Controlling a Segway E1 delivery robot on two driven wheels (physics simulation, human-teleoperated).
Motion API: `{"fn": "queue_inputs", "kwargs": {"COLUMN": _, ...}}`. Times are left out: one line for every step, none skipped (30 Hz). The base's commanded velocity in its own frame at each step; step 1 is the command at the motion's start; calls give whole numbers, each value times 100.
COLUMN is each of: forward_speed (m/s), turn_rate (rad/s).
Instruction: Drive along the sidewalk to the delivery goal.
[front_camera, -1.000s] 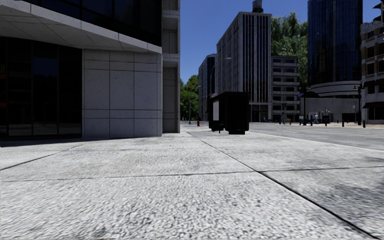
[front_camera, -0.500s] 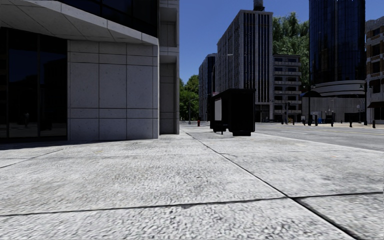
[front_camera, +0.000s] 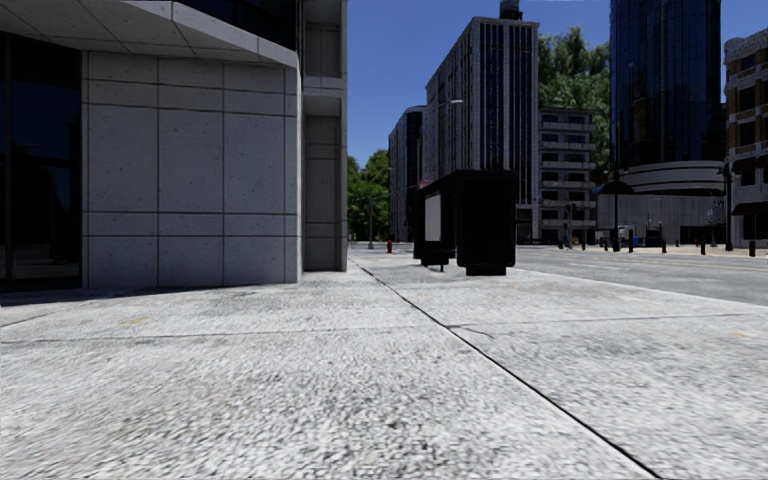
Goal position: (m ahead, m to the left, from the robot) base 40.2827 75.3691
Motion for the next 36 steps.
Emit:
{"fn": "queue_inputs", "kwargs": {"forward_speed": 200, "turn_rate": -12}}
{"fn": "queue_inputs", "kwargs": {"forward_speed": 200, "turn_rate": -12}}
{"fn": "queue_inputs", "kwargs": {"forward_speed": 200, "turn_rate": -5}}
{"fn": "queue_inputs", "kwargs": {"forward_speed": 200, "turn_rate": 0}}
{"fn": "queue_inputs", "kwargs": {"forward_speed": 200, "turn_rate": 0}}
{"fn": "queue_inputs", "kwargs": {"forward_speed": 200, "turn_rate": 0}}
{"fn": "queue_inputs", "kwargs": {"forward_speed": 200, "turn_rate": 0}}
{"fn": "queue_inputs", "kwargs": {"forward_speed": 200, "turn_rate": 0}}
{"fn": "queue_inputs", "kwargs": {"forward_speed": 200, "turn_rate": 0}}
{"fn": "queue_inputs", "kwargs": {"forward_speed": 200, "turn_rate": 0}}
{"fn": "queue_inputs", "kwargs": {"forward_speed": 200, "turn_rate": 0}}
{"fn": "queue_inputs", "kwargs": {"forward_speed": 200, "turn_rate": 0}}
{"fn": "queue_inputs", "kwargs": {"forward_speed": 200, "turn_rate": 0}}
{"fn": "queue_inputs", "kwargs": {"forward_speed": 200, "turn_rate": 0}}
{"fn": "queue_inputs", "kwargs": {"forward_speed": 200, "turn_rate": 0}}
{"fn": "queue_inputs", "kwargs": {"forward_speed": 200, "turn_rate": 0}}
{"fn": "queue_inputs", "kwargs": {"forward_speed": 200, "turn_rate": 0}}
{"fn": "queue_inputs", "kwargs": {"forward_speed": 200, "turn_rate": 0}}
{"fn": "queue_inputs", "kwargs": {"forward_speed": 200, "turn_rate": 0}}
{"fn": "queue_inputs", "kwargs": {"forward_speed": 200, "turn_rate": 0}}
{"fn": "queue_inputs", "kwargs": {"forward_speed": 200, "turn_rate": 0}}
{"fn": "queue_inputs", "kwargs": {"forward_speed": 200, "turn_rate": 0}}
{"fn": "queue_inputs", "kwargs": {"forward_speed": 200, "turn_rate": 0}}
{"fn": "queue_inputs", "kwargs": {"forward_speed": 200, "turn_rate": 0}}
{"fn": "queue_inputs", "kwargs": {"forward_speed": 200, "turn_rate": 0}}
{"fn": "queue_inputs", "kwargs": {"forward_speed": 200, "turn_rate": 0}}
{"fn": "queue_inputs", "kwargs": {"forward_speed": 200, "turn_rate": 0}}
{"fn": "queue_inputs", "kwargs": {"forward_speed": 200, "turn_rate": 0}}
{"fn": "queue_inputs", "kwargs": {"forward_speed": 200, "turn_rate": 0}}
{"fn": "queue_inputs", "kwargs": {"forward_speed": 200, "turn_rate": 0}}
{"fn": "queue_inputs", "kwargs": {"forward_speed": 200, "turn_rate": 0}}
{"fn": "queue_inputs", "kwargs": {"forward_speed": 200, "turn_rate": 0}}
{"fn": "queue_inputs", "kwargs": {"forward_speed": 200, "turn_rate": 0}}
{"fn": "queue_inputs", "kwargs": {"forward_speed": 200, "turn_rate": 0}}
{"fn": "queue_inputs", "kwargs": {"forward_speed": 200, "turn_rate": 0}}
{"fn": "queue_inputs", "kwargs": {"forward_speed": 200, "turn_rate": -1}}
